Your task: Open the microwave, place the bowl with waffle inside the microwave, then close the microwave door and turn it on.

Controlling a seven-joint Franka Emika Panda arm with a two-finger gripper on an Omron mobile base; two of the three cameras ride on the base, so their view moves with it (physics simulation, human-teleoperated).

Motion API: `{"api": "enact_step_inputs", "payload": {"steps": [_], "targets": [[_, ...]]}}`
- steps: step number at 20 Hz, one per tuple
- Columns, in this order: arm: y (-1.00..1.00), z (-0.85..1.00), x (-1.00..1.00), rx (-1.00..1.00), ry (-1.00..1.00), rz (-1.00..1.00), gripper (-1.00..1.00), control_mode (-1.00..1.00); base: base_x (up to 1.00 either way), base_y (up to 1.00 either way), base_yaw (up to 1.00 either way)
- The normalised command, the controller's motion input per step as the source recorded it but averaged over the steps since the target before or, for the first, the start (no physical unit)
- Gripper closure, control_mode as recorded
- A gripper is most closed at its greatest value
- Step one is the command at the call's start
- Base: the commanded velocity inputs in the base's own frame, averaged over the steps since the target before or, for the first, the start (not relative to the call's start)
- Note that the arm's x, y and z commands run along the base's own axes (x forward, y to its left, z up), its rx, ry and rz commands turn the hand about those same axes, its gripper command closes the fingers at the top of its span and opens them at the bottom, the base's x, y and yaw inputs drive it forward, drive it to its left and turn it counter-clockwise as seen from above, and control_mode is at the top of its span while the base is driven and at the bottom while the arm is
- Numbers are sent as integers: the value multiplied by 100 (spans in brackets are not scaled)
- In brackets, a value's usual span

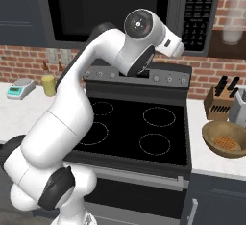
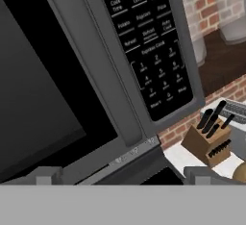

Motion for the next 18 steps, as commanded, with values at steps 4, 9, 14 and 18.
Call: {"api": "enact_step_inputs", "payload": {"steps": [4, 9, 14, 18], "targets": [[-10, 0, 43, 0, 0, 0, -100, -100, 0, 0, 0], [-18, 0, 34, 0, 0, 1, -100, -100, 0, 0, 0], [-29, -2, 28, 0, 0, 4, -100, -100, 0, 0, 0], [-14, -9, 24, 0, 0, 3, -100, -100, 0, 0, 0]]}}
